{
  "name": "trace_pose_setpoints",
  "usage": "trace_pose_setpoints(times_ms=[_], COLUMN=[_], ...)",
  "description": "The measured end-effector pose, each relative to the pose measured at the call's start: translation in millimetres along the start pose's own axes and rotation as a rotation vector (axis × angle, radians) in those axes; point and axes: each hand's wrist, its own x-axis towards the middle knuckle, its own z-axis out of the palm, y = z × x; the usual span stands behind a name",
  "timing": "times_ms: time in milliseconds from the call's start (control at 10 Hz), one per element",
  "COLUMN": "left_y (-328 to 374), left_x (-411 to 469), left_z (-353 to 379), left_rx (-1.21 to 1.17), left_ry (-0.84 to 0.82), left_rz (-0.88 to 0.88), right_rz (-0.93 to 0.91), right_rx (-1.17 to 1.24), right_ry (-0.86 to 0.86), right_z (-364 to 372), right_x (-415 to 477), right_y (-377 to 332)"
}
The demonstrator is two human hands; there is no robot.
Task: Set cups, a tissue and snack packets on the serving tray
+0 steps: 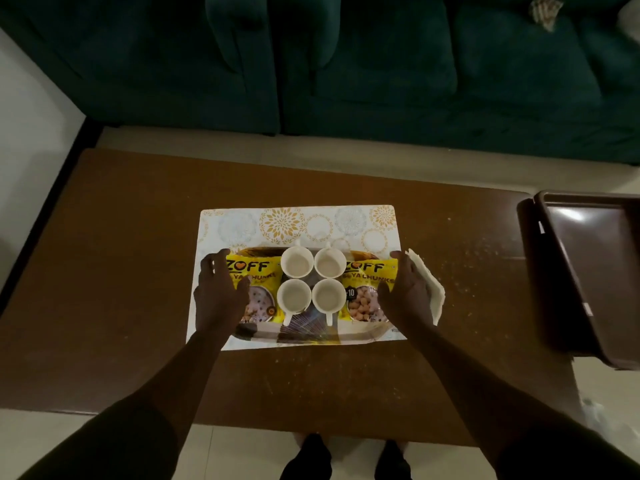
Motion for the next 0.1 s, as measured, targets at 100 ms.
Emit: trace_pose_setpoints(times_ms=[100], left_y=[30.2], left_x=[0.2], left_z=[-12.6], left_rx=[0.015], left_ry=[-0.037], left_rz=[0.124], right_rz=[-0.044], right_rx=[0.044], right_ry=[0.049], right_z=[-27.4], right_x=[2.4], right_y=[-14.9])
